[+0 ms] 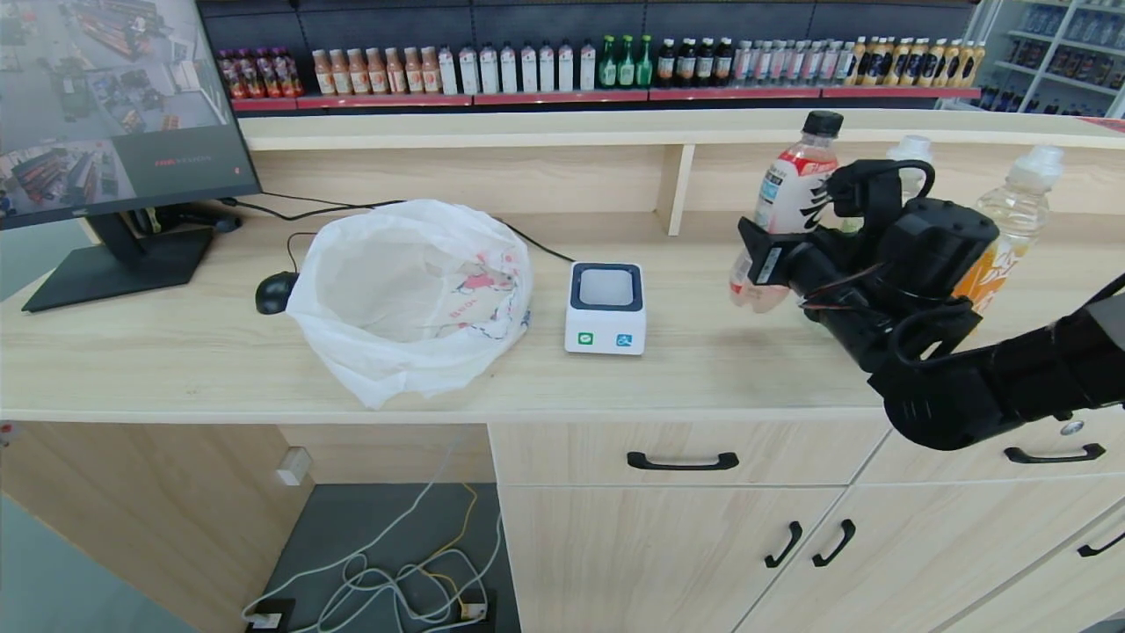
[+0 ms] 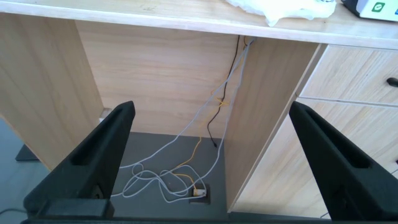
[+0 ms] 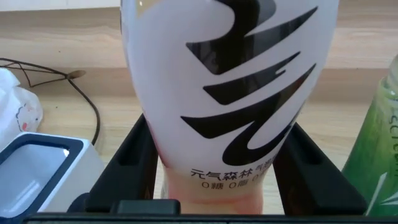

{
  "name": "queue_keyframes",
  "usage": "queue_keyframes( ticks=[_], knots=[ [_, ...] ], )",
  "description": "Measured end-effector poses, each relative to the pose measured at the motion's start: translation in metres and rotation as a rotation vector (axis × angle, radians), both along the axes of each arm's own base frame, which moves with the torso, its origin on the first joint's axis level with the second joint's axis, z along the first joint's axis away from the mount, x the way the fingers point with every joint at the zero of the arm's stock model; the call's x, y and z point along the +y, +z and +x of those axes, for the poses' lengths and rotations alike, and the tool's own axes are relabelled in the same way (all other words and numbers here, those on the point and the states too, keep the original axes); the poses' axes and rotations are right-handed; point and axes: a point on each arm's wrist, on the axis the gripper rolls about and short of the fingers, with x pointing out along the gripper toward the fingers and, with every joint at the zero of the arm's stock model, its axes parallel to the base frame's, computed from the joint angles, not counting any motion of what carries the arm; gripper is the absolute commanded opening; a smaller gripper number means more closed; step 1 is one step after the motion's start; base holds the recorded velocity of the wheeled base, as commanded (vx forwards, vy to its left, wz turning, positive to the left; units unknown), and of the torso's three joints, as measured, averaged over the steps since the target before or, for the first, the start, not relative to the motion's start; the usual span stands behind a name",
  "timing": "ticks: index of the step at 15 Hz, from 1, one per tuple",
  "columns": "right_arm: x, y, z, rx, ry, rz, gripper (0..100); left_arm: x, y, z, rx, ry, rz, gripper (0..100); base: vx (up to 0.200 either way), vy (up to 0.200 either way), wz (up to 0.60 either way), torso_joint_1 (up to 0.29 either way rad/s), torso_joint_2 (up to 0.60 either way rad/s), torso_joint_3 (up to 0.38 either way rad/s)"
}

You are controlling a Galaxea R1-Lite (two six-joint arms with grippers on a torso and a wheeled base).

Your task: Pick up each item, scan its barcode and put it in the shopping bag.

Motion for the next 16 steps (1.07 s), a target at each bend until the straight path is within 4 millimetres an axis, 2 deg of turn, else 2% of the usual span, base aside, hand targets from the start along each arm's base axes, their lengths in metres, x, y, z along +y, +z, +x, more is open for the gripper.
queue_keyframes(
  ticks=[7, 9, 11, 14, 16],
  knots=[
    [0.0, -0.003, -0.093, 0.079, 0.08, -0.096, 0, 0.0, 0.0, 0.0, 0.0, 0.0, 0.0, 100, 0.0, 0.0, 0.0, 0.0, 0.0, 0.0],
    [-0.002, -0.004, -0.115, 0.089, 0.103, -0.101, 0, 0.0, 0.0, 0.0, 0.0, 0.0, 0.0, 100, 0.0, 0.0, 0.0, 0.0, 0.0, 0.0],
    [-0.004, -0.001, -0.128, 0.079, 0.118, -0.094, 0, 0.0, 0.0, 0.0, 0.0, 0.0, 0.0, 100, 0.0, 0.0, 0.0, 0.0, 0.0, 0.0],
    [0.0, 0.006, -0.139, 0.056, 0.155, -0.063, 0, 0.0, 0.0, 0.0, 0.0, 0.0, 0.0, 100, 0.0, 0.0, 0.0, 0.0, 0.0, 0.0],
    [0.012, 0.013, -0.145, 0.048, 0.227, 0.02, 0, 0.0, 0.0, 0.0, 0.0, 0.0, 0.0, 100, 0.0, 0.0, 0.0, 0.0, 0.0, 0.0]
  ],
)
